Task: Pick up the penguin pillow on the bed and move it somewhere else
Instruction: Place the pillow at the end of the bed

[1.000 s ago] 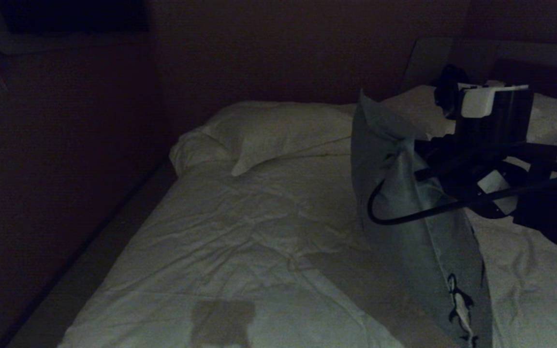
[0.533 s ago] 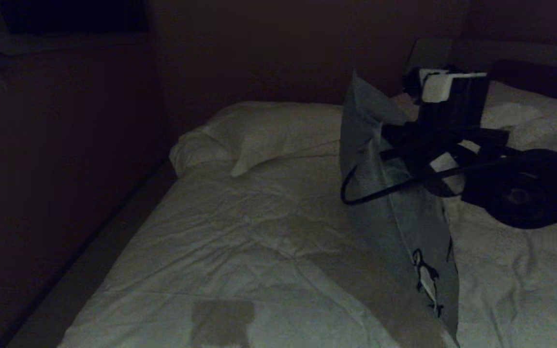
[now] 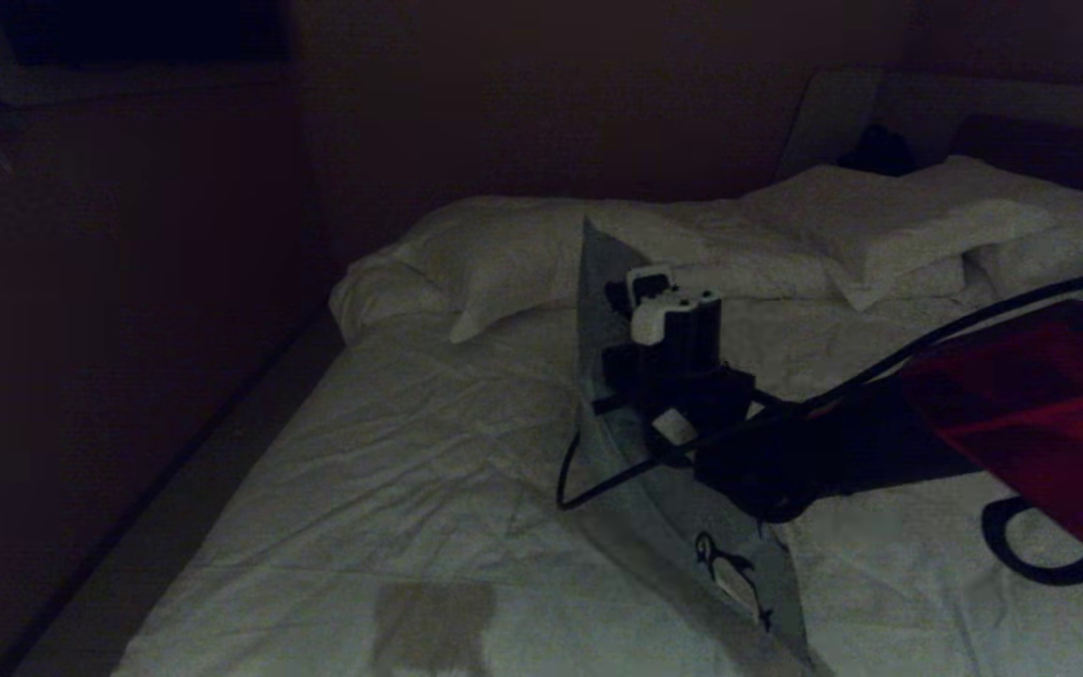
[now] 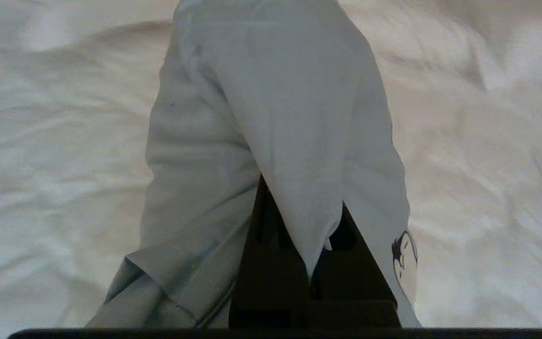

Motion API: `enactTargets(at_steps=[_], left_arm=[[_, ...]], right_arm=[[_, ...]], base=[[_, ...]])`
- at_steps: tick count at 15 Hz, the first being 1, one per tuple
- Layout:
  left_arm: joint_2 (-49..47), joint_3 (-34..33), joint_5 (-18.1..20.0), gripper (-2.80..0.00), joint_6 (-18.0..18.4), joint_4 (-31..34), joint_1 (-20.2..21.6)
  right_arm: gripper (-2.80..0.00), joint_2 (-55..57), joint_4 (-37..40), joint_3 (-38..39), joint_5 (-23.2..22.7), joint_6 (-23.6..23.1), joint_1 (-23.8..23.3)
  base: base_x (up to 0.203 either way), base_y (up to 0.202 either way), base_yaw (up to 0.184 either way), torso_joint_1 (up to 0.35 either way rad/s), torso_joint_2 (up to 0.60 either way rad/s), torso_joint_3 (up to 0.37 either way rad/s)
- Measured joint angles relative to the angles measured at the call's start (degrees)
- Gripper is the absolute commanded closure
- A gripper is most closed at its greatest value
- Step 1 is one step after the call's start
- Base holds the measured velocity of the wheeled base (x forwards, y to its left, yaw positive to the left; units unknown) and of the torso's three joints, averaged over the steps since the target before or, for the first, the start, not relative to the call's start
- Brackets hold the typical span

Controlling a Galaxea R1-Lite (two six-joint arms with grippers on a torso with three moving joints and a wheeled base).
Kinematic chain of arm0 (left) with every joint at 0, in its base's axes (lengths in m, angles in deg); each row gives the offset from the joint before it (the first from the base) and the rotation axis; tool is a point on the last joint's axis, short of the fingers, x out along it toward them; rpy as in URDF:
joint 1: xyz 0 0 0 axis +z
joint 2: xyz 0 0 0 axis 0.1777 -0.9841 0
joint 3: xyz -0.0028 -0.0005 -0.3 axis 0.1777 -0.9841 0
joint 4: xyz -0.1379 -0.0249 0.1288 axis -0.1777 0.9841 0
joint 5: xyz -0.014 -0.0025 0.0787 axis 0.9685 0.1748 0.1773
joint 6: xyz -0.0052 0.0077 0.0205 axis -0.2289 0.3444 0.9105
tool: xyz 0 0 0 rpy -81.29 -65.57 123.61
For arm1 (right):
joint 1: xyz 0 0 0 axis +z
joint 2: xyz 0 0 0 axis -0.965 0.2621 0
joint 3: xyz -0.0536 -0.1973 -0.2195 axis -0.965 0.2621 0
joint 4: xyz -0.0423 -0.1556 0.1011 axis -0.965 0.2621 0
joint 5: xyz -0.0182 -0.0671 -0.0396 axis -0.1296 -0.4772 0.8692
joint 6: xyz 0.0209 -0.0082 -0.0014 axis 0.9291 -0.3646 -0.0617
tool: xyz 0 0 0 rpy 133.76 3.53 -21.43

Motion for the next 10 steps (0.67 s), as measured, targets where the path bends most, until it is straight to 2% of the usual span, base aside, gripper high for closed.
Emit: enactTargets(at_steps=[4,8,9,10], left_arm=[[0.0,0.0,0.0,0.0,0.0,0.0,0.0],[0.0,0.0,0.0,0.0,0.0,0.0,0.0],[0.0,0.0,0.0,0.0,0.0,0.0,0.0],[0.0,0.0,0.0,0.0,0.0,0.0,0.0]], right_arm=[[0.0,3.9,-10.1,-1.2,0.1,-4.8,2.4],[0.0,7.5,-15.0,-4.9,0.7,-4.9,2.7],[-1.66,8.3,-15.1,-5.6,0.8,-4.4,2.7],[-2.8,8.9,-15.0,-5.8,0.8,-3.8,2.6]], base=[[0.0,0.0,0.0,0.0,0.0,0.0],[0.0,0.0,0.0,0.0,0.0,0.0],[0.0,0.0,0.0,0.0,0.0,0.0],[0.0,0.0,0.0,0.0,0.0,0.0]])
